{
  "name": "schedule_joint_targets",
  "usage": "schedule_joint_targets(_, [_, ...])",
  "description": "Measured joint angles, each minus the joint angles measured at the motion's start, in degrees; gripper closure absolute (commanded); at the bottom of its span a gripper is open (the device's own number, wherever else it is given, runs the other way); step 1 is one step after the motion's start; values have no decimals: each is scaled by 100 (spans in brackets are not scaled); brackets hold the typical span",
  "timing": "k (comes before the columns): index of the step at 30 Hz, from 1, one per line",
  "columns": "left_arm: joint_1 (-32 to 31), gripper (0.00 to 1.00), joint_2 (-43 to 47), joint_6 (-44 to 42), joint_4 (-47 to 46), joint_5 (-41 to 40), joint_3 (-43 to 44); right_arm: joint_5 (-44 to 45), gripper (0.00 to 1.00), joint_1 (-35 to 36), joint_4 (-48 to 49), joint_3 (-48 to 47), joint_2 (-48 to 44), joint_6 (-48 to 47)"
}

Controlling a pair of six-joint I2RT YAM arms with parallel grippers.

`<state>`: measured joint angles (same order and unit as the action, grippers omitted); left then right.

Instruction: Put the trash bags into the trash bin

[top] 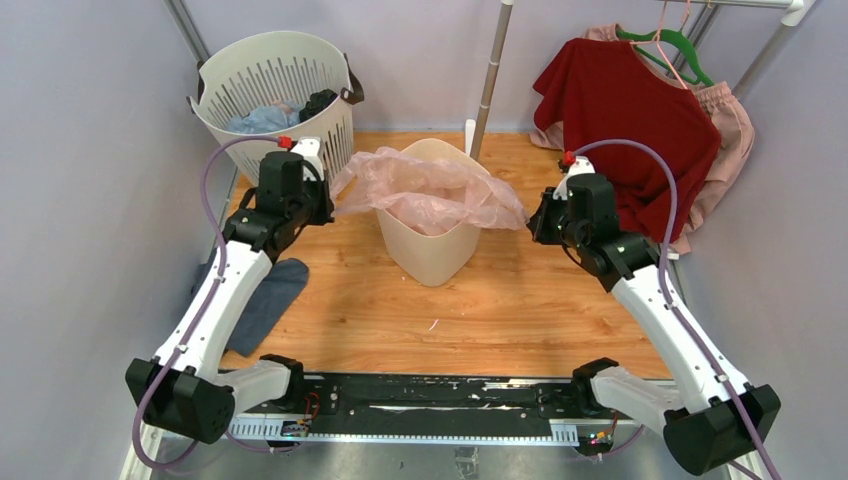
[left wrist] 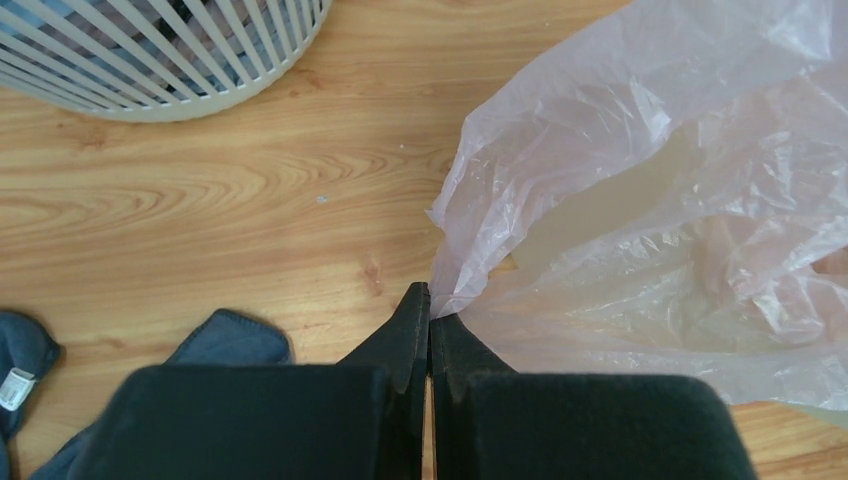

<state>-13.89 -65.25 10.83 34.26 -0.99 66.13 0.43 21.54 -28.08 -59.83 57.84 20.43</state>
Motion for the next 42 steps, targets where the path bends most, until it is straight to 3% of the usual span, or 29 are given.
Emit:
schedule_joint_targets(18, [0,99,-535,31,-549,-297,-245,-400,100,-378,914,278,1244,210])
schedule_joint_targets(20, [2,96,-535,28,-553,-264,-251,-463,90,-391,920,275,1272,214])
schedule_joint_targets(25, [11,84,-501,-7,-533,31,-214,-494,43,-396,527,142,922,74])
schedule_joint_targets(27, [20,79,-496,-37,-509,205,-140,-533,33,-398,223,-90,695,-48])
schedule_joint_targets(36, [24,74,-518,-256,-258,885,656,-1320,27,-407,-669,-1757,-116,-1106])
schedule_joint_targets(42, [24,74,-695,-400,-72,1117,938,-1849,27,-382,-599,-2238,411,-1545])
